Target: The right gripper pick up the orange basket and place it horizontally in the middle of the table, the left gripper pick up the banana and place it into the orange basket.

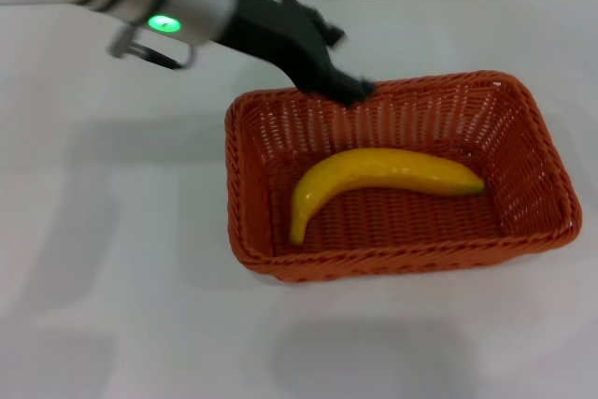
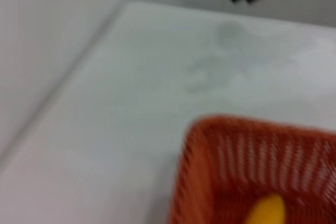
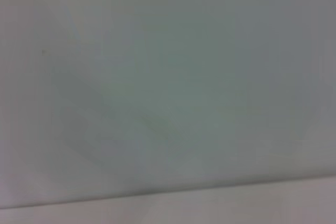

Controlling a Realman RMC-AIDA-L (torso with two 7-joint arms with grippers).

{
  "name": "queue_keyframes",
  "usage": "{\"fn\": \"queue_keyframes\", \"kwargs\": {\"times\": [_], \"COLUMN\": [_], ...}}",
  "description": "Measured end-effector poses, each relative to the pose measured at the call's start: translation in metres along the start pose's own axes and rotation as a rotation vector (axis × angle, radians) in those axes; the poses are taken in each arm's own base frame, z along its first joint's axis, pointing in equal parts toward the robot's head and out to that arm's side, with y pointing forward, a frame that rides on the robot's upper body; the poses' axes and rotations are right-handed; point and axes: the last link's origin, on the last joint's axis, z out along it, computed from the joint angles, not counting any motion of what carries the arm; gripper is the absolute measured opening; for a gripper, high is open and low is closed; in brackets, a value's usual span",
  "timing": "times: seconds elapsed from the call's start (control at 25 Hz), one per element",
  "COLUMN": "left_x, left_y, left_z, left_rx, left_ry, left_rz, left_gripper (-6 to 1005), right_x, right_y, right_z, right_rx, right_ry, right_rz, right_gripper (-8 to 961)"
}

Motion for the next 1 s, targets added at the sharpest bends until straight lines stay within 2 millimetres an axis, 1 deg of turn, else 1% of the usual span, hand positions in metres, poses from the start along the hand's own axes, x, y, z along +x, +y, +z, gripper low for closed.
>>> {"fn": "queue_keyframes", "kwargs": {"times": [0.12,0.24,0.32,0.4,0.44,0.52,0.6,0.68,0.8,0.92,1.0], "left_x": [-0.013,-0.038,-0.061,-0.089,-0.097,-0.124,-0.148,-0.169,-0.206,-0.237,-0.255], "left_y": [-0.006,-0.01,-0.011,-0.011,-0.01,-0.006,-0.001,0.004,0.016,0.03,0.041], "left_z": [-0.031,-0.065,-0.085,-0.106,-0.113,-0.13,-0.142,-0.151,-0.165,-0.177,-0.182], "left_rx": [0.059,0.126,0.185,0.26,0.284,0.348,0.402,0.445,0.529,0.6,0.634], "left_ry": [0.135,0.288,0.36,0.423,0.446,0.5,0.543,0.576,0.628,0.669,0.691], "left_rz": [-0.048,-0.106,-0.141,-0.179,-0.191,-0.234,-0.269,-0.295,-0.333,-0.363,-0.368], "left_gripper": [815,810,807,805,804,803,802,802,802,803,803], "right_x": [0.004,0.01,0.015,0.02,0.022,0.028,0.034,0.043,0.055,0.07,0.078], "right_y": [-0.002,-0.004,-0.005,-0.006,-0.006,-0.005,-0.006,-0.008,-0.011,-0.008,-0.007], "right_z": [0.0,0.002,0.004,0.007,0.008,0.009,0.01,0.01,0.007,0.004,0.003], "right_rx": [0.016,0.035,0.044,0.055,0.062,0.084,0.102,0.107,0.118,0.117,0.12], "right_ry": [-0.036,-0.074,-0.095,-0.123,-0.139,-0.177,-0.212,-0.249,-0.314,-0.385,-0.415], "right_rz": [-0.041,-0.076,-0.099,-0.127,-0.139,-0.171,-0.19,-0.187,-0.205,-0.24,-0.249], "right_gripper": [712,711,711,711,711,711,711,710,710,710,709]}}
